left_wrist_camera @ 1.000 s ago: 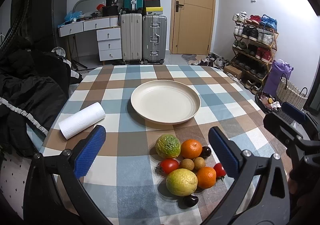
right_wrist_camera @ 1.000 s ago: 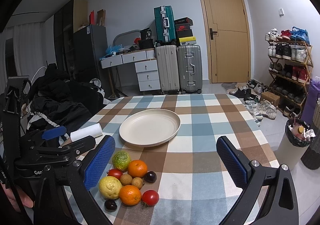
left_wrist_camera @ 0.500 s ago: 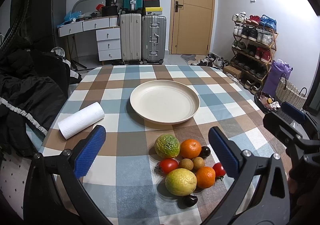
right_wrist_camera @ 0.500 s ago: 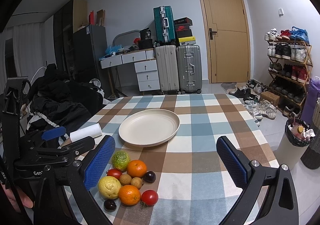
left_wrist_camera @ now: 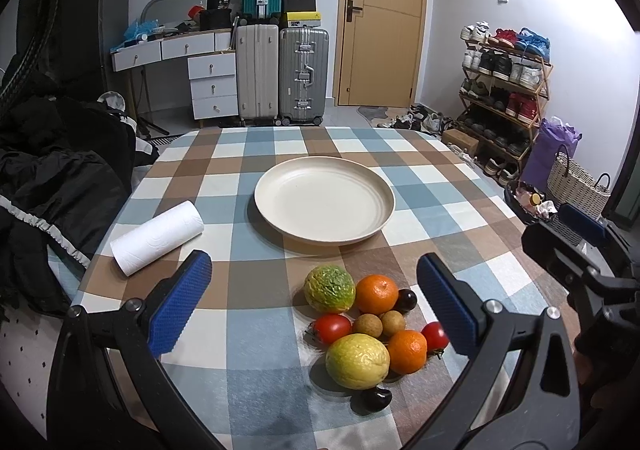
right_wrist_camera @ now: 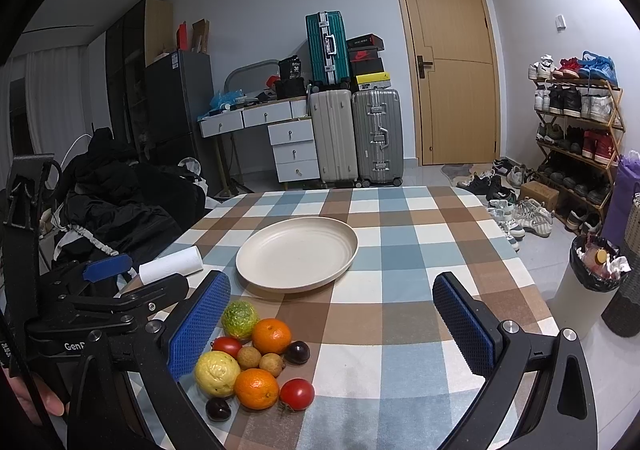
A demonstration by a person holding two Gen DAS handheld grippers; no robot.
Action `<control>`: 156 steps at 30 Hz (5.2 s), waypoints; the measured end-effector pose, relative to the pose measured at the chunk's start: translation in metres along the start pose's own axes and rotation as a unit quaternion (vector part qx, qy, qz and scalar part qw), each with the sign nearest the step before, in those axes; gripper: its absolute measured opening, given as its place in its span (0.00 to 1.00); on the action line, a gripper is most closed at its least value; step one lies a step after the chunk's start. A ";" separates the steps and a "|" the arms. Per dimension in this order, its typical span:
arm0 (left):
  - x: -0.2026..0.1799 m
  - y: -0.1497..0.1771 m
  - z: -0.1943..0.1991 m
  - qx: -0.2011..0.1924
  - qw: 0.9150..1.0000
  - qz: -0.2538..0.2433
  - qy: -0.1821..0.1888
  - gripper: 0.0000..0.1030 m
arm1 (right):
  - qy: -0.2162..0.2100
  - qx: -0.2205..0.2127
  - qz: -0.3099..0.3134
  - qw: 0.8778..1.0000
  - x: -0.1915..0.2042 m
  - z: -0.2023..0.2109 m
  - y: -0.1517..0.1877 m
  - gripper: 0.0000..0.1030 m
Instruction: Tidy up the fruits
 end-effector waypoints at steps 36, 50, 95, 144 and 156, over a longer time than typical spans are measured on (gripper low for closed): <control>-0.009 0.098 -0.058 0.176 0.972 0.080 0.133 0.74 | 0.009 0.036 -0.013 0.999 -0.018 -0.019 0.031 1.00; -0.008 0.102 -0.058 0.198 0.954 0.123 0.191 0.44 | 0.007 0.043 -0.009 0.999 -0.015 -0.023 0.034 1.00; 0.053 0.092 -0.051 0.173 0.962 0.139 0.162 0.67 | -0.103 0.109 -0.011 0.989 0.048 -0.082 0.041 1.00; 0.113 0.038 -0.030 0.113 0.975 0.146 0.127 0.48 | -0.170 0.244 0.229 0.927 0.137 -0.154 0.068 0.88; 0.114 0.037 -0.041 0.120 0.975 0.147 0.115 0.48 | -0.148 0.285 0.261 0.910 0.139 -0.171 0.086 0.45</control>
Point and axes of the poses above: each gripper's, at about its wrist camera, not at the fingertips, and z roughly against the way its jaws point, x to its left, y to its underside, the point moved 10 cm from there along -z, roughly the way its jaws point, and after that the axes turned 7 degrees about z, right-handed, at the moved point
